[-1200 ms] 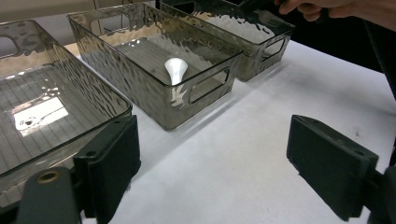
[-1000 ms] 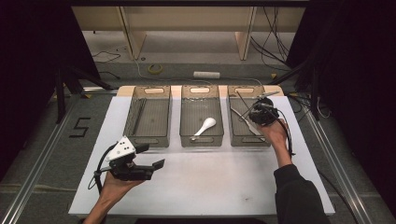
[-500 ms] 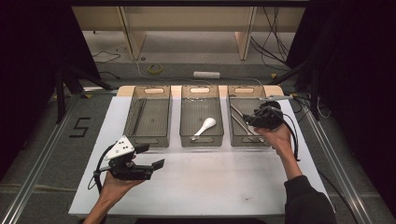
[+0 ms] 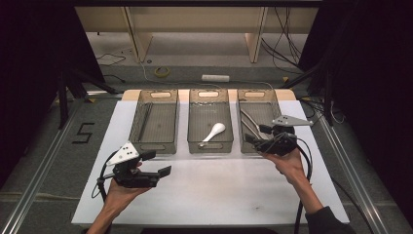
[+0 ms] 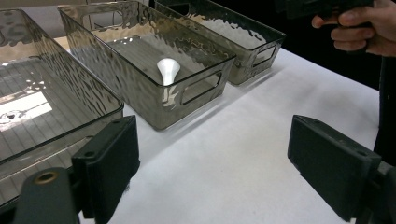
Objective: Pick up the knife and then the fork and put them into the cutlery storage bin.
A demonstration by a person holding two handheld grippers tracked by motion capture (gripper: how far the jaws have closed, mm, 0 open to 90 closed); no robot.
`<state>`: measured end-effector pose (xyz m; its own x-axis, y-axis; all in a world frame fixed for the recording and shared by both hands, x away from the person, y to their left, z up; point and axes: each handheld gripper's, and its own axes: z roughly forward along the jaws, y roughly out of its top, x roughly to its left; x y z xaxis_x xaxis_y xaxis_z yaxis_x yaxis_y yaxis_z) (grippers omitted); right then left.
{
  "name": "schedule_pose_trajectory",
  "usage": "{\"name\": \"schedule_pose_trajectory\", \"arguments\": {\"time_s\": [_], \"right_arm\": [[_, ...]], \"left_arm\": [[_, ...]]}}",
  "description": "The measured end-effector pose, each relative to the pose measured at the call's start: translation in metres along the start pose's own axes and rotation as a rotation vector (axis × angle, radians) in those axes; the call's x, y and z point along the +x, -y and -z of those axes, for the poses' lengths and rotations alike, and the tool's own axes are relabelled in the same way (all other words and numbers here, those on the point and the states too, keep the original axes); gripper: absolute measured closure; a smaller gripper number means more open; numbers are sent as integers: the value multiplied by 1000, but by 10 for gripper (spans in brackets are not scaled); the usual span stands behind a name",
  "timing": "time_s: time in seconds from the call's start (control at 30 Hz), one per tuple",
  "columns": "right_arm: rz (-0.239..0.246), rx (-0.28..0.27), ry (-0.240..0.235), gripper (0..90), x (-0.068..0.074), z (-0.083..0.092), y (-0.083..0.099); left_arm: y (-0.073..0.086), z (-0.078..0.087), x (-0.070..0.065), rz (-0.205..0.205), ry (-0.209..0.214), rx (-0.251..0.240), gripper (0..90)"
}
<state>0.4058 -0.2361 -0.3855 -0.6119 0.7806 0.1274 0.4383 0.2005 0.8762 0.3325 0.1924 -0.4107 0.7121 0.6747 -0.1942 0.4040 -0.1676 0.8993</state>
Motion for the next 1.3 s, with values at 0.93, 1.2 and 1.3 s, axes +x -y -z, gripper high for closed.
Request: {"name": "schedule_pose_trajectory", "arguments": {"time_s": [0.93,1.2,1.3], "right_arm": [[30,-80,-89,200,51,47,72],[15,-77,-78,195,51,51,81],[17,-80,-75,195,51,51,80]], "left_arm": [[3,3,-5,17,44,9,159],[4,3,-6,15,49,15,159],[4,3,-7,14,49,13,159]]}}
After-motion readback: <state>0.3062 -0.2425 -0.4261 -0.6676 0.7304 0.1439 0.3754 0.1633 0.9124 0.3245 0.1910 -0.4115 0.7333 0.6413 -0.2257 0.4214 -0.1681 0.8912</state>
